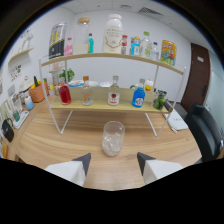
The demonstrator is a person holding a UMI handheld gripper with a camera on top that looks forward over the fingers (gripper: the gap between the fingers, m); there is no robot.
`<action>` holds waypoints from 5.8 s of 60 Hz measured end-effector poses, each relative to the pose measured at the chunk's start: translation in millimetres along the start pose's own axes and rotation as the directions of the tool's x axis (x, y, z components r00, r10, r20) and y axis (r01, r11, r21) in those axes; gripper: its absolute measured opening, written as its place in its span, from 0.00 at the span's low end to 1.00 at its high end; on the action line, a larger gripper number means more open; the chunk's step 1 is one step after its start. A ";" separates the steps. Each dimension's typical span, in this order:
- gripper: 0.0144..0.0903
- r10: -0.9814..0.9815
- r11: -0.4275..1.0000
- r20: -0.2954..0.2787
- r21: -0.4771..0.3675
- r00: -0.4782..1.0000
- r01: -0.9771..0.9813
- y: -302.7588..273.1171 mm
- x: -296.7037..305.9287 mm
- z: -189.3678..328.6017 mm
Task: Make me a cup of Vodka Sunrise.
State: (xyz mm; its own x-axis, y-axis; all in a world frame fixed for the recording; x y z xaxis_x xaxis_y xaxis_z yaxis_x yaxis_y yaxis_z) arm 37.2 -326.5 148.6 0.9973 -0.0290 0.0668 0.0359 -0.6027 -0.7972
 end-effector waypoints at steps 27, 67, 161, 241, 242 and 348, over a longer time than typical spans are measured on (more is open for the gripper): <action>0.93 0.057 0.996 0.005 0.070 0.998 -0.057 12.4 -29.8 -32.8; 0.91 0.045 0.914 0.127 0.396 0.991 -0.092 -151.4 -166.1 71.7; 0.26 0.633 0.696 0.377 0.106 0.676 -0.710 -72.2 -81.2 76.0; 0.26 0.531 0.652 0.480 0.296 0.699 -0.699 -165.4 -112.1 17.2; 0.26 0.499 0.682 0.454 0.320 0.738 -0.658 -163.9 -116.0 19.5; 0.95 -0.016 0.963 0.187 0.267 0.982 -0.035 -35.5 -162.8 13.5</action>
State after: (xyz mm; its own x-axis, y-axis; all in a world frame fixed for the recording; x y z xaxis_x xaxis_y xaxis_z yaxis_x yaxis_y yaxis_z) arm -125.5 -289.6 157.9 0.9909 0.1303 -0.0341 0.0162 -0.3661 -0.9304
